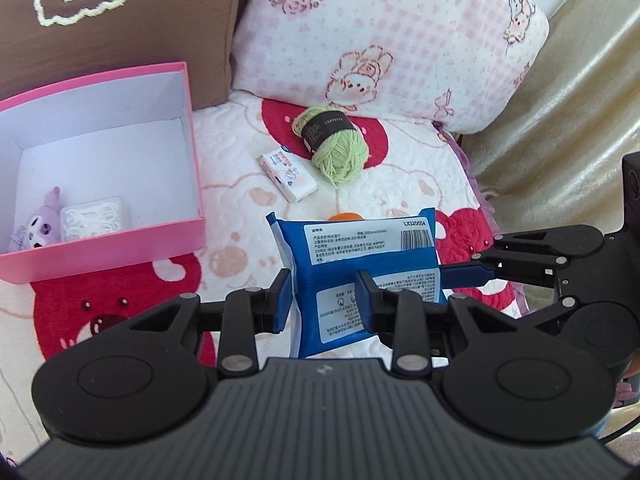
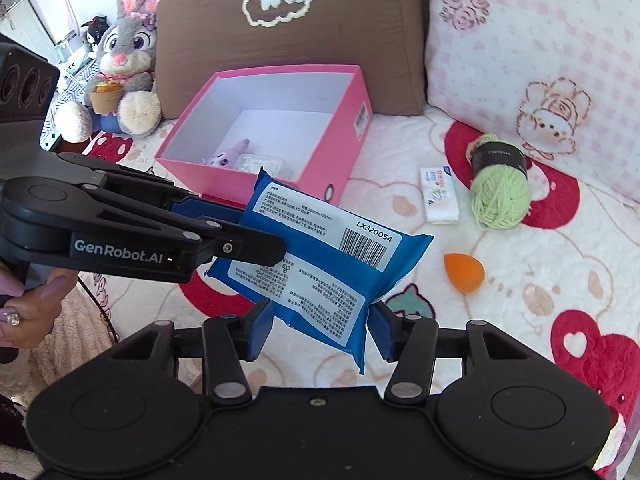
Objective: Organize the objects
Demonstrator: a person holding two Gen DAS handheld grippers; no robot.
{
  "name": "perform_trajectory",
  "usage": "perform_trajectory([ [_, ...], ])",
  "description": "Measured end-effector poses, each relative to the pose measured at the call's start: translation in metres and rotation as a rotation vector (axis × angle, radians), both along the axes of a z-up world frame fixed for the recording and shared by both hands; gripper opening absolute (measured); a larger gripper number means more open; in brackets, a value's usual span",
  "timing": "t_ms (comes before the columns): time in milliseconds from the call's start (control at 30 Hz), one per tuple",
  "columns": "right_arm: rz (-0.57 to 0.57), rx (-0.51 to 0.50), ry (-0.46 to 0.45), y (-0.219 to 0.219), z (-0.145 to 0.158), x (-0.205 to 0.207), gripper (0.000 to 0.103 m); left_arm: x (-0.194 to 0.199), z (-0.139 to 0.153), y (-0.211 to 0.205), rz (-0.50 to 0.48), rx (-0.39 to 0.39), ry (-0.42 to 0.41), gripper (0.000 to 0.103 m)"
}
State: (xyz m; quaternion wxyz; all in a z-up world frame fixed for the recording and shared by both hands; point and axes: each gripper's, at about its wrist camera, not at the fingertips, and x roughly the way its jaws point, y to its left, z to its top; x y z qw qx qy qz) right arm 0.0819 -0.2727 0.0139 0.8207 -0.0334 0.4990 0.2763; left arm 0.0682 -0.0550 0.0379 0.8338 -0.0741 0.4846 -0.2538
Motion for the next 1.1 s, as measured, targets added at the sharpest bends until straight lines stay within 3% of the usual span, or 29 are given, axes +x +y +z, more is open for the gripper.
perform_trajectory([
  [167, 0.018, -0.019, -0.055, 0.016, 0.012, -0.003, 0.059, -0.004, 0.008, 0.014, 0.039, -0.013, -0.049, 0.031],
  [500, 0.019, -0.037, -0.097, 0.037, 0.023, 0.001, 0.059, 0.0, 0.012, 0.037, 0.079, -0.054, -0.068, 0.031],
  [900, 0.044, 0.014, -0.274, 0.085, 0.048, 0.015, 0.059, 0.005, 0.034, 0.095, 0.216, -0.122, -0.169, 0.032],
  [1100, 0.064, 0.036, -0.357, 0.11, 0.059, 0.026, 0.046, 0.008, 0.043, 0.129, 0.286, -0.133, -0.214, 0.033],
])
